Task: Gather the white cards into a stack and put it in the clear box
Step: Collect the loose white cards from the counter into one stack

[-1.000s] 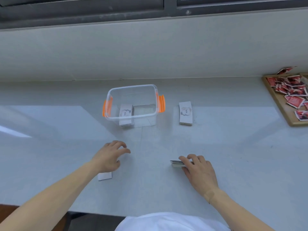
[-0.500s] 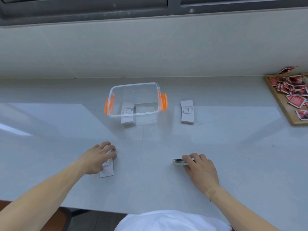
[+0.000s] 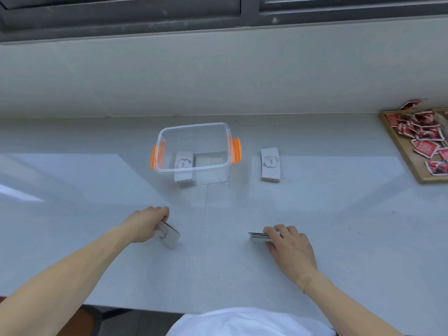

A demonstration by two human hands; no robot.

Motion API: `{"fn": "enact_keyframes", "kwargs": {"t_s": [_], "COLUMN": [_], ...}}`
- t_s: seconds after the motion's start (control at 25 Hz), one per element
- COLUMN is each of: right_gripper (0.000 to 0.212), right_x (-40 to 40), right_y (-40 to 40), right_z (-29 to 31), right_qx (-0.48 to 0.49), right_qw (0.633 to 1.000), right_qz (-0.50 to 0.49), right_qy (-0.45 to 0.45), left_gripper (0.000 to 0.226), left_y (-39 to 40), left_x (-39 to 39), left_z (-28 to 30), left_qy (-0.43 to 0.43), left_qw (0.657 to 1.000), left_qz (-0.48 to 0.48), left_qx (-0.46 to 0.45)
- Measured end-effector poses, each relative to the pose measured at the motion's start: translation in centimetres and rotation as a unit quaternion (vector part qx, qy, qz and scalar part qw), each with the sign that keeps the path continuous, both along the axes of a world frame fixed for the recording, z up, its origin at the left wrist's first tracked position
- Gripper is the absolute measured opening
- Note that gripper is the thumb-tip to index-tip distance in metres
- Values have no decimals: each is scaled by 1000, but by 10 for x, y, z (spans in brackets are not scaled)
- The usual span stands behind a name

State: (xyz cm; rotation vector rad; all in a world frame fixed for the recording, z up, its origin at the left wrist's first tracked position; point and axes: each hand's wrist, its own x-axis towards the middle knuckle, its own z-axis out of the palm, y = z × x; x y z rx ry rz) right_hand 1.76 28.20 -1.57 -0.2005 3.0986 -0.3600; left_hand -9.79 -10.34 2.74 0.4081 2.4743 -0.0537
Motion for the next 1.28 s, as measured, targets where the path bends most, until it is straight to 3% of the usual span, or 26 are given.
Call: {"fn": "enact_keyframes", "kwargs": {"t_s": [0.2, 0.48, 0.84, 1.12, 1.28], "right_gripper": [53, 88, 95, 92, 85], "right_x": [1, 3, 5, 4, 5], "right_y": [0, 0, 2, 1, 1], "right_z": [2, -2, -6, -14, -18], "right_qx": [8, -8, -15, 27, 39], "right_qw": [1000, 1000, 1000, 999, 999], "right_qz": [-8, -9, 1, -13, -24], "right_qy": [-13, -25, 10, 25, 8], "left_gripper": [23, 18, 34, 43, 52], "left_y": [52, 137, 212, 235, 239], "left_x": [-1, 12, 41, 58, 61], "left_z": [5, -6, -17, -14, -13], "left_qy": [27, 63, 7, -119, -135], "left_qw": [983, 957, 934, 903, 911], "left_qz": [82, 52, 63, 144, 131], "left_qx": [163, 278, 351, 386, 366]}}
